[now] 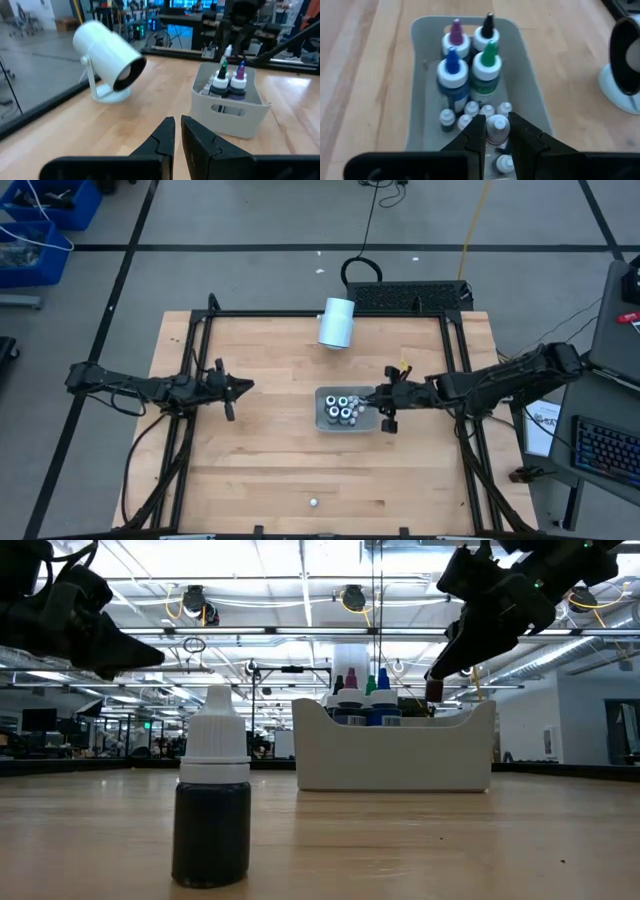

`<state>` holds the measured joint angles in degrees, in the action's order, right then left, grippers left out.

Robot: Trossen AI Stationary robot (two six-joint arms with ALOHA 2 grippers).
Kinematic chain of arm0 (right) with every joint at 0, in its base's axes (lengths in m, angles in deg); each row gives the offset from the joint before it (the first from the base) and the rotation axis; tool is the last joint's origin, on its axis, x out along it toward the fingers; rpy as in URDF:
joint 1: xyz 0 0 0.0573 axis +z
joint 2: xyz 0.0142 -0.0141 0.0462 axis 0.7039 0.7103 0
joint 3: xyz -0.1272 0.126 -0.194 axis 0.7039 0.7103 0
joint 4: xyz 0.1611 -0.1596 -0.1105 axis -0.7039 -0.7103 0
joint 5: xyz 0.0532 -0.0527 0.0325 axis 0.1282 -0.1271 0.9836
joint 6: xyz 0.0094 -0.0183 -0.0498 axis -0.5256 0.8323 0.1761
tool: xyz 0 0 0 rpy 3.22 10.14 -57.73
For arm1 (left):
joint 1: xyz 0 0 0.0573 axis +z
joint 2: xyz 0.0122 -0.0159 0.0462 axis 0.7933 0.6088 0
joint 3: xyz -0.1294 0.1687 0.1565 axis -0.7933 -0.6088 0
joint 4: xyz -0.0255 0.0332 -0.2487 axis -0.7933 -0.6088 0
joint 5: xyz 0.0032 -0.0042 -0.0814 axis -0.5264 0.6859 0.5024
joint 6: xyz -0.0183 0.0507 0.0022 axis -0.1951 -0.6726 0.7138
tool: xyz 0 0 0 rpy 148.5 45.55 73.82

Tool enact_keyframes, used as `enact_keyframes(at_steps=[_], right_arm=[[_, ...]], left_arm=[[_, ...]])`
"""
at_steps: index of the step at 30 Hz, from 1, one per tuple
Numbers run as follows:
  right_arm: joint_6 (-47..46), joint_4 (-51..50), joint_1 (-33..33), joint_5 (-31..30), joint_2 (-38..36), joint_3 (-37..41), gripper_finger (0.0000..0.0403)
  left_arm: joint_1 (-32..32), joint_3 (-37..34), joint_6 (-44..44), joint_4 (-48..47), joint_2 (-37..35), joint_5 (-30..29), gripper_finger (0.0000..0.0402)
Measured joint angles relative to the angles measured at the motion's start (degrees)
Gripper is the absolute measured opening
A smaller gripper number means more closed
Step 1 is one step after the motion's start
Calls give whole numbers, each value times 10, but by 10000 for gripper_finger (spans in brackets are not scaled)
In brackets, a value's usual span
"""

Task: Pick & Place food coloring
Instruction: Put the small red food coloring bottle into the gray bin

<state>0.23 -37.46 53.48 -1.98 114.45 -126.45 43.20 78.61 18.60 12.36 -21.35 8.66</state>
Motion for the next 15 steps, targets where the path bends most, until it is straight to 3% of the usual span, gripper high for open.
enact_keyframes(at_steps=[6,15], right_arm=[[0,7,-9,31,4,0,50],[-6,40,-8,47,85,0,50]], left_arm=[[0,0,-42,37,0,1,35],[0,0,-42,70,0,1,35]])
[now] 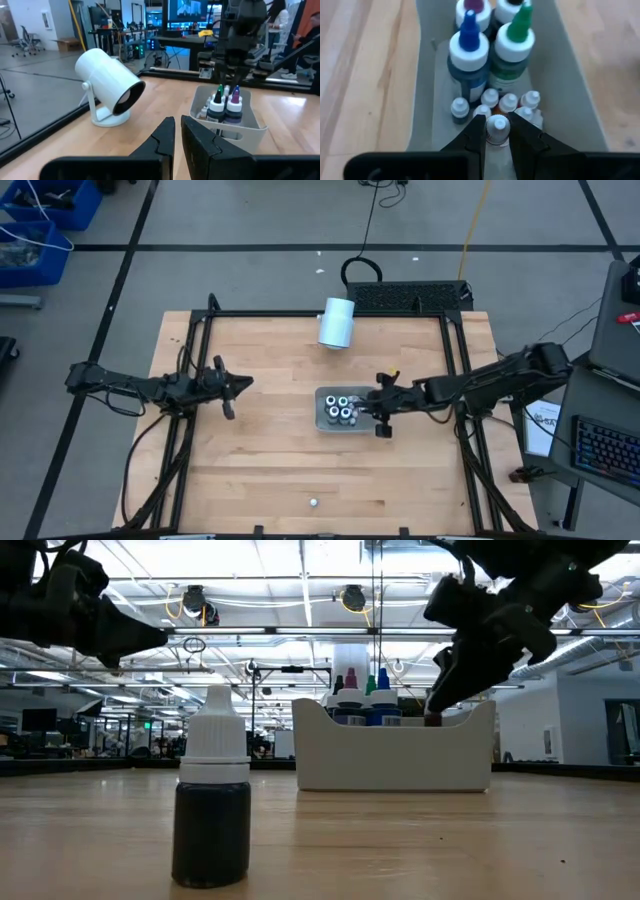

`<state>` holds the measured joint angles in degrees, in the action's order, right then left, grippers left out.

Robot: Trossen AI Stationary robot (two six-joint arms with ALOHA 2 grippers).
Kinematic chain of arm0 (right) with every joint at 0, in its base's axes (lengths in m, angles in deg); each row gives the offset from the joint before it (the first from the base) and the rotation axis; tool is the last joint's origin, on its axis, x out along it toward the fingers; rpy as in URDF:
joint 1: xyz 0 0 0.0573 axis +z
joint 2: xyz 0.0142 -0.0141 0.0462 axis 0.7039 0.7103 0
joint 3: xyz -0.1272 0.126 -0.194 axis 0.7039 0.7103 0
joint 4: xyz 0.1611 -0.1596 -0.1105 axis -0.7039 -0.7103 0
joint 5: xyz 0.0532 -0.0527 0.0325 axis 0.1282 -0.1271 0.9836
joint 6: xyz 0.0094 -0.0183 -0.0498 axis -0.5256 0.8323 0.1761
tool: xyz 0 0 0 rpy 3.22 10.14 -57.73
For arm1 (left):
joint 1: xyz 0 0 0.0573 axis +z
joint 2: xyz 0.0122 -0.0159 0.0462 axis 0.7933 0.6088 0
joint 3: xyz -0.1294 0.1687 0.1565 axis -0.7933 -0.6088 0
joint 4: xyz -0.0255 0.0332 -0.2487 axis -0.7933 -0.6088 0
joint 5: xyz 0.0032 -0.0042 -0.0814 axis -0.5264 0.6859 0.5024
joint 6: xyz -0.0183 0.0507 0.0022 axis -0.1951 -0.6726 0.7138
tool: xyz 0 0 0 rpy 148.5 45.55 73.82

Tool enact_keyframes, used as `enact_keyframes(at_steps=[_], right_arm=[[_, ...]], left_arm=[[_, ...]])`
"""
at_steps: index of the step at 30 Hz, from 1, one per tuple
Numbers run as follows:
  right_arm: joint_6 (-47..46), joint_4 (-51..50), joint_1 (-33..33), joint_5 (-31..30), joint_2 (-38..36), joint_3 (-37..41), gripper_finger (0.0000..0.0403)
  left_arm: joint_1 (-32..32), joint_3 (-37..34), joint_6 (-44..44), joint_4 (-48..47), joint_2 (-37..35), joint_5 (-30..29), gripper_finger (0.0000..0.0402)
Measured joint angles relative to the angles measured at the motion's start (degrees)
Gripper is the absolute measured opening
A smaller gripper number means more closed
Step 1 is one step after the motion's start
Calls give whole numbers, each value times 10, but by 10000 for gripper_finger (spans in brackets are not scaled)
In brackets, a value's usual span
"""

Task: Pick & Place food coloring
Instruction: Put the small red food coloring bottle into the gray bin

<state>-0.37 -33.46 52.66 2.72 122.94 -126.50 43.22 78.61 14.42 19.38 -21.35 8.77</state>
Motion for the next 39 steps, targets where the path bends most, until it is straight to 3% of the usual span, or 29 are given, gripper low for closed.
enact_keyframes(at_steps=[15,24,39], right_arm=[[8,0,1,28,31,0,50],[10,73,1,27,77,5,50],[8,35,-1,23,73,5,50]], left_arm=[[0,0,4,10,0,0,35],[0,0,2,13,0,0,35],[0,0,-6,15,0,-5,35]])
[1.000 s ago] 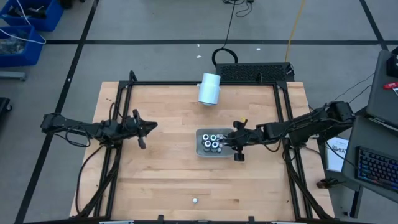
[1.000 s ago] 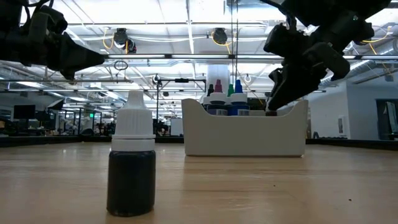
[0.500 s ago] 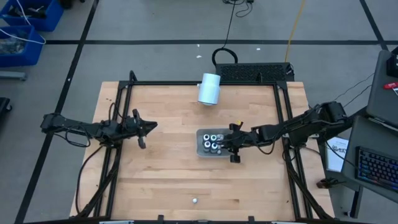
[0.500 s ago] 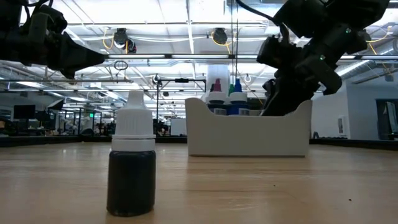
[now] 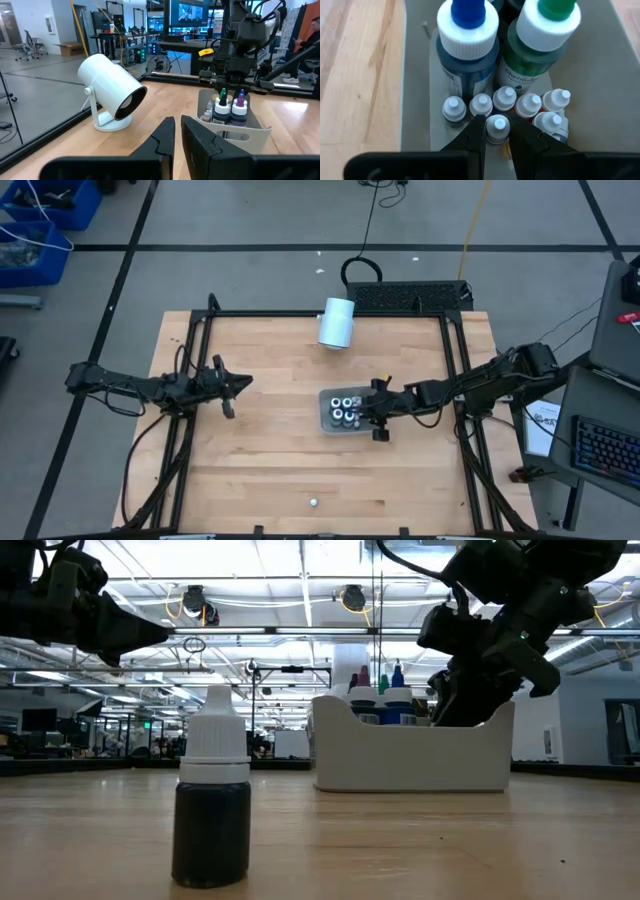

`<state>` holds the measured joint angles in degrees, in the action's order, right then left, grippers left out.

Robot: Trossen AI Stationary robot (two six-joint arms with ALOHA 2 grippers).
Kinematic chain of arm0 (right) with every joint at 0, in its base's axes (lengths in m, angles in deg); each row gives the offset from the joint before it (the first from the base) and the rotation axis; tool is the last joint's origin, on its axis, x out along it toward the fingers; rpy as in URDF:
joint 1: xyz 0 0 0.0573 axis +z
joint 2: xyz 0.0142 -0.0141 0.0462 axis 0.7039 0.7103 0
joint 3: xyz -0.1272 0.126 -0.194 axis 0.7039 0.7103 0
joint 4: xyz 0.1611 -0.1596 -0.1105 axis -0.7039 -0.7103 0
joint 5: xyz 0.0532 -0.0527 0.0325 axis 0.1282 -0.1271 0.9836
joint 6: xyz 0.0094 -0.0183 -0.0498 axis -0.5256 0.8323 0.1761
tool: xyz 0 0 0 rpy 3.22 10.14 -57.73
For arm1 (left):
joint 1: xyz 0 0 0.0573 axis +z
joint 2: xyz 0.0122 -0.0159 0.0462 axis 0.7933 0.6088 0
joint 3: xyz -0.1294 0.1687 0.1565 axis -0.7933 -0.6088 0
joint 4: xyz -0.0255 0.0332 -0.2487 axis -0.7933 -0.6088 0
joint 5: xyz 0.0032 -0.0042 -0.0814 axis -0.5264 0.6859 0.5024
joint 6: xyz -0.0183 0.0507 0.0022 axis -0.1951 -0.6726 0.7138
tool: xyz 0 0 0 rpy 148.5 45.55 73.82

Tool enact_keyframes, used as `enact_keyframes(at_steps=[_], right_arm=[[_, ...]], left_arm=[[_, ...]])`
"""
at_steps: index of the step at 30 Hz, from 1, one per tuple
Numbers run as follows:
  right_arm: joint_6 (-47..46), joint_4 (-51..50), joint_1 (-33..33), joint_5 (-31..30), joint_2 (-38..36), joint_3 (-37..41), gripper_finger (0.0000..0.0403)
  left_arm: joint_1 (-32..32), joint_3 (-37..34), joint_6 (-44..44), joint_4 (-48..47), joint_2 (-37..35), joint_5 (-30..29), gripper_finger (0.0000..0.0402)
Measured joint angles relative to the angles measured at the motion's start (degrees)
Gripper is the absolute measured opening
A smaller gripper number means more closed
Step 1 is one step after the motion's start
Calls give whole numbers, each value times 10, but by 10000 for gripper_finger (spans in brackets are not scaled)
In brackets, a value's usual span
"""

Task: Pick & Place food coloring
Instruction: Put the small red food coloring bottle into the gray bin, then put the small violet food coloring bottle into the gray bin

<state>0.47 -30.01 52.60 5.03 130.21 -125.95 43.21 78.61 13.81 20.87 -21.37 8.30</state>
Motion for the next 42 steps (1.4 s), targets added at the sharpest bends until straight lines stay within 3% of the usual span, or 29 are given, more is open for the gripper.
enact_keyframes(at_steps=[9,19,26,38,42], right_arm=[[1,-12,0,1,0,0,52],[26,-13,0,0,0,0,102],[33,-22,0,0,-10,0,97],[64,-124,1,3,-218,1,81],[110,-96,0,63,-312,44,43]], left_arm=[[0,0,-7,0,0,0,35],[0,0,-7,0,0,0,35],[0,0,-7,0,0,0,35],[0,0,4,-1,0,0,35],[0,0,4,-1,0,0,35]])
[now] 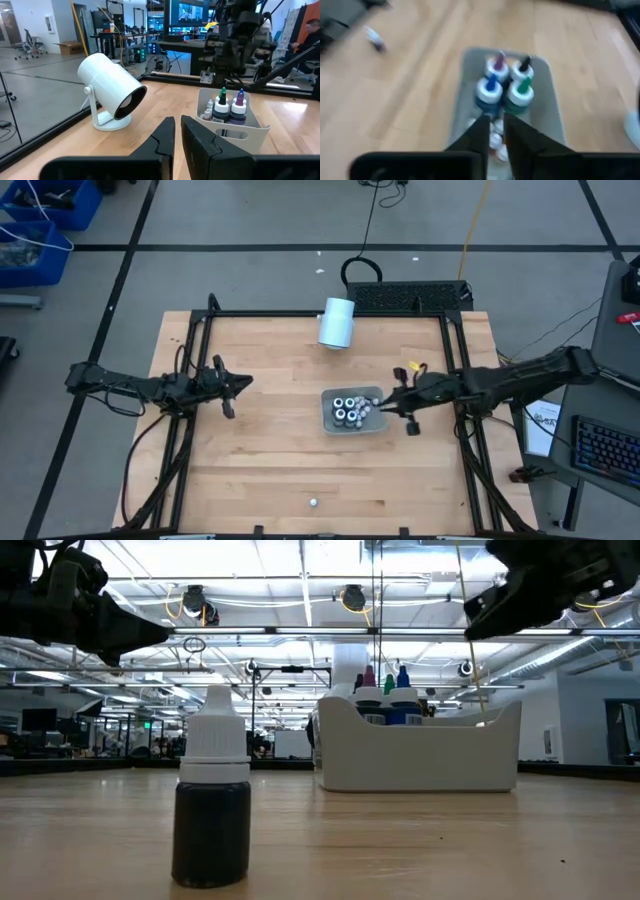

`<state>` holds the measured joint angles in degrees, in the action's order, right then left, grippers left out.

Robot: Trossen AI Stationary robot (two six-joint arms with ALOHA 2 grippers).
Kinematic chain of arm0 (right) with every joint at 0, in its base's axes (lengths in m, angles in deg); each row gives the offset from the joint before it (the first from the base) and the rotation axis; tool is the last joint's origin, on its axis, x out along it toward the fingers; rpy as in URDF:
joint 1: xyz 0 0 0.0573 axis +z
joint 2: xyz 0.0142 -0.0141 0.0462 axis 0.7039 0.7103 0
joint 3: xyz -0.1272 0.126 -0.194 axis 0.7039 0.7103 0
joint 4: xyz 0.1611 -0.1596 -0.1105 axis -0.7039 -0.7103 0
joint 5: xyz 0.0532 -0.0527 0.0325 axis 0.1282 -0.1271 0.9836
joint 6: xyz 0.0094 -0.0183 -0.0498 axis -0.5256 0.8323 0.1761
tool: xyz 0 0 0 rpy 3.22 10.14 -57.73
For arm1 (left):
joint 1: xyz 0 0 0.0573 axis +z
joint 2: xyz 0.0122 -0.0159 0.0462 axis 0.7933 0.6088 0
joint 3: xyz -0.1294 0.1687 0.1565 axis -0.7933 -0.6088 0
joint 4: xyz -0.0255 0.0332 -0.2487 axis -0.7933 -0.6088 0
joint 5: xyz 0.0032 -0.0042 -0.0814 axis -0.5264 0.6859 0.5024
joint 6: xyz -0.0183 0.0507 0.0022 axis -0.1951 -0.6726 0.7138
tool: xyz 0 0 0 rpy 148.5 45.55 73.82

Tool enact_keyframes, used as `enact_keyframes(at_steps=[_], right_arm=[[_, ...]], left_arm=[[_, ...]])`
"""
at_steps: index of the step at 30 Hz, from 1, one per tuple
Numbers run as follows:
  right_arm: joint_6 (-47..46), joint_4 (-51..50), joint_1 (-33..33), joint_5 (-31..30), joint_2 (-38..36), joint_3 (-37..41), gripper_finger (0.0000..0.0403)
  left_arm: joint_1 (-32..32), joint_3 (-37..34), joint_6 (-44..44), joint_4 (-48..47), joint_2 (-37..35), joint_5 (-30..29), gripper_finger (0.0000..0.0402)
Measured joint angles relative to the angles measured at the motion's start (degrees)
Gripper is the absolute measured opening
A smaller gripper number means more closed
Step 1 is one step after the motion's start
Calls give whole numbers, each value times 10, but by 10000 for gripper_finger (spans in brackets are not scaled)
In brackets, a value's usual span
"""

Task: Pick & Place food coloring
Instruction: Put the small violet food coloring bottle into the gray bin

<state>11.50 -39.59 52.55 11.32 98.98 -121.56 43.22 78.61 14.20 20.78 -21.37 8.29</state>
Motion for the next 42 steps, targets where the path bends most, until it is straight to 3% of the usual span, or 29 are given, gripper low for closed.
enact_keyframes(at_steps=[4,9,14,25,33,38,42], right_arm=[[-6,23,-24,50,-91,53,5],[-18,41,-53,122,-171,114,2],[-64,157,-59,173,-229,203,1],[-31,121,-60,137,-334,233,0],[-23,112,-60,136,-382,232,0],[-17,113,-60,135,-383,232,0],[-6,117,-60,135,-383,232,0]], left_arm=[[0,0,0,0,0,0,35],[0,0,0,0,0,0,35],[0,0,1,0,0,0,35],[0,0,51,-47,0,5,35],[0,0,72,-5,2,23,35],[-8,27,42,59,68,89,35],[-32,101,36,71,205,66,35]])
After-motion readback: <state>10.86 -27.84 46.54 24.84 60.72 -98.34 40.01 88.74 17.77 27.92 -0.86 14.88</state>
